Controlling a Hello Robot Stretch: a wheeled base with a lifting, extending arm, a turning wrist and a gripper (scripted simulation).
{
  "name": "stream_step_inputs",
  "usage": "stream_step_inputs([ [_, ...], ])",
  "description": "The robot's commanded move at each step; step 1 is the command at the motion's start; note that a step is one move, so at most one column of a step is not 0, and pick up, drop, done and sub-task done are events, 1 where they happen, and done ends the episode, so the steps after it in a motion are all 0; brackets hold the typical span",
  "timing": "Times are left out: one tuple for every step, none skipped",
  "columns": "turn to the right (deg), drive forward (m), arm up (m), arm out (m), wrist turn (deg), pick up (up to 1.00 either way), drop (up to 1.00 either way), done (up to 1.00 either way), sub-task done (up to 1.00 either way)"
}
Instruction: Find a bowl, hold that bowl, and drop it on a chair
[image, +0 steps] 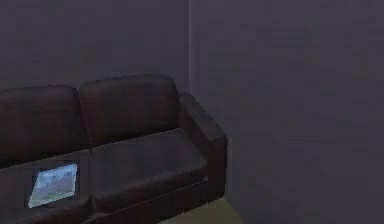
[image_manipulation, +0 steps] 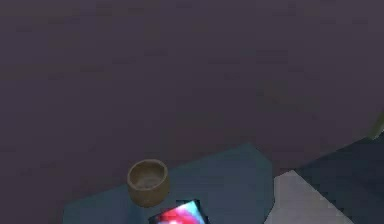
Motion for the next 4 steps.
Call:
stream_step_inputs([
  [-12.0, 0.00, 0.00, 0.00, 0.0, 0.00, 0.00, 0.00, 0.00],
  [0.0, 0.00, 0.50, 0.00, 0.0, 0.00, 0.00, 0.00, 0.00],
  [0.0, 0.00, 0.20, 0.00, 0.0, 0.00, 0.00, 0.00, 0.00],
  [0.0, 0.00, 0.00, 0.26, 0.0, 0.00, 0.00, 0.00, 0.00],
])
